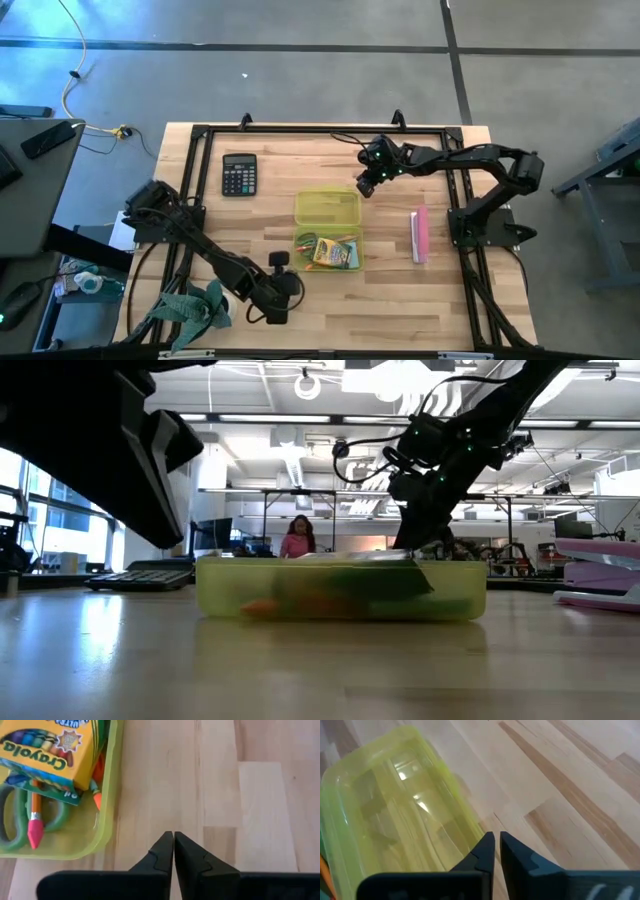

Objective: Pack school essentials
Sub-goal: Close the yellow supply box

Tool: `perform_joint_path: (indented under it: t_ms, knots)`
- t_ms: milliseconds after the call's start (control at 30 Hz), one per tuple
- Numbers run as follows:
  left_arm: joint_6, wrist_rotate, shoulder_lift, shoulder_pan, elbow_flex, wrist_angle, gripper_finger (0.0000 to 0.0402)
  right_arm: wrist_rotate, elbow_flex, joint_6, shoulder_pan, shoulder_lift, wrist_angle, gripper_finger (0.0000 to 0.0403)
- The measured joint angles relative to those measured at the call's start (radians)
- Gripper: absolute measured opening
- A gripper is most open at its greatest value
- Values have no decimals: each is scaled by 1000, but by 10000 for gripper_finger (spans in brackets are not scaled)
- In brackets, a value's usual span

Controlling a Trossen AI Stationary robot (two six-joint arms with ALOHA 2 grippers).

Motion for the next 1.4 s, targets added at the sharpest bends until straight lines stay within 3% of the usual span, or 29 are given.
perform_joint_path:
  t_ms: [200, 467, 667, 967, 1400]
  knots:
    - [0, 11, 44, 13, 0, 26, 2, -2, 0, 0, 7, 0, -2, 34]
    - [0, 19, 58, 53, 0, 26, 1, -2, 0, -3, 7, 4, -2, 110]
    - [0, 44, 58, 71, 0, 31, 0, 11, -1, -4, 21, 50, 1, 140]
    - [0, 48, 58, 73, 0, 36, 0, 13, -1, -26, 52, 149, 26, 142]
    - [0, 55, 58, 93, 0, 46, 0, 19, 0, -19, 55, 151, 26, 131]
